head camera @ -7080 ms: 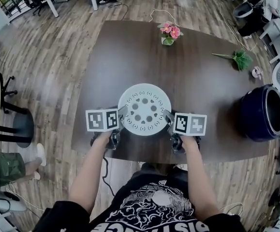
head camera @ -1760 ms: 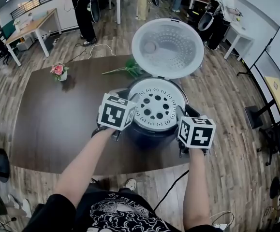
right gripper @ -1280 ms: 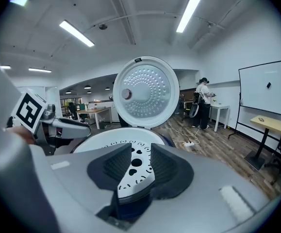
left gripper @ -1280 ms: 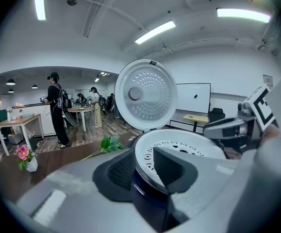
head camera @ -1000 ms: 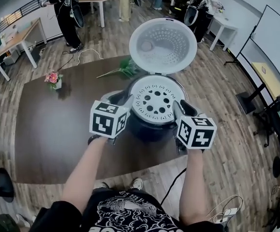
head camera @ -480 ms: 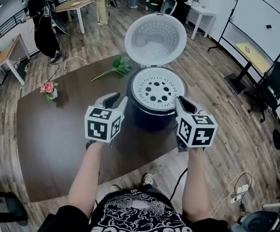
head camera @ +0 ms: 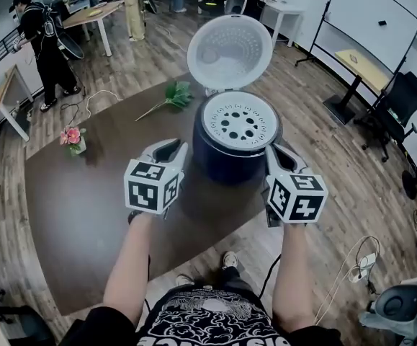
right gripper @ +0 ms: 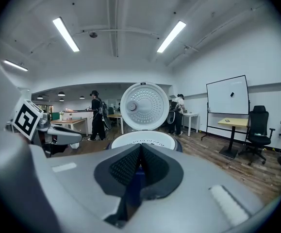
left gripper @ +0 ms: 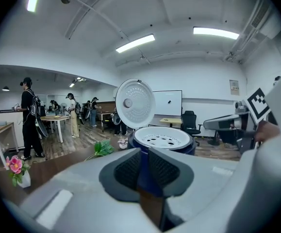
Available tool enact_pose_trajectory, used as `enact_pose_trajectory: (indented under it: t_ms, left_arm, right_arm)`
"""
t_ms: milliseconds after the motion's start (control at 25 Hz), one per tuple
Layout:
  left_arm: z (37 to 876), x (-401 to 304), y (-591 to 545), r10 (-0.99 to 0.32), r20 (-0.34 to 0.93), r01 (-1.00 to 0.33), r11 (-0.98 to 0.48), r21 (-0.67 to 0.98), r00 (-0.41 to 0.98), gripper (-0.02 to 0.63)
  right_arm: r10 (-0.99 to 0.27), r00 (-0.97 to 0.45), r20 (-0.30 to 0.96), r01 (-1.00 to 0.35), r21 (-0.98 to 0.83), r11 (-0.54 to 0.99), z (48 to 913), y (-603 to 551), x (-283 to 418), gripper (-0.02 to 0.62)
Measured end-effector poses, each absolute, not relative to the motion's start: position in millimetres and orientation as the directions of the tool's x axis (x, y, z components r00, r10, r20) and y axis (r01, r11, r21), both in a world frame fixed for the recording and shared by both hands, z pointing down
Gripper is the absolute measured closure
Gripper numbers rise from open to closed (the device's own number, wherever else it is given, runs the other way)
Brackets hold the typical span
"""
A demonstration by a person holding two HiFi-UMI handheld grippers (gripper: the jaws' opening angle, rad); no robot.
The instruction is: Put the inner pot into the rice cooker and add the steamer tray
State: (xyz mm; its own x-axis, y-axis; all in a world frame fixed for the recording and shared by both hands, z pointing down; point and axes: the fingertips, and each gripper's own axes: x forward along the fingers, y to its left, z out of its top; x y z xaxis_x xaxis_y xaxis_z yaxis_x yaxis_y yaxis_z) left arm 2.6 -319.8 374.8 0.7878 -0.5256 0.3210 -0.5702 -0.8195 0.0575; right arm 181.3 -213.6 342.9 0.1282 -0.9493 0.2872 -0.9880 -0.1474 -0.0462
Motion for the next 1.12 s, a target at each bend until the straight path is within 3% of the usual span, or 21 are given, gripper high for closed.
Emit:
enact_pose_trajectory:
  t_ms: [200,1120]
  left_arm:
    - [368,0,-318,-0.506,0.296,-0.542,-0.839,0.049,0.810,0.601]
    - [364,-6,-313,-0.439,0.287,-0.480,-0.873,0.089,0.851,0.601]
  right_arm:
    - [-0.946,0.184,0.268,-0.980,-0.018,-0.196,336,-202,180,0.597]
    - [-0.942,0.220,0.254,-0.974,-0.003,-0.228,333,-185,168,0.597]
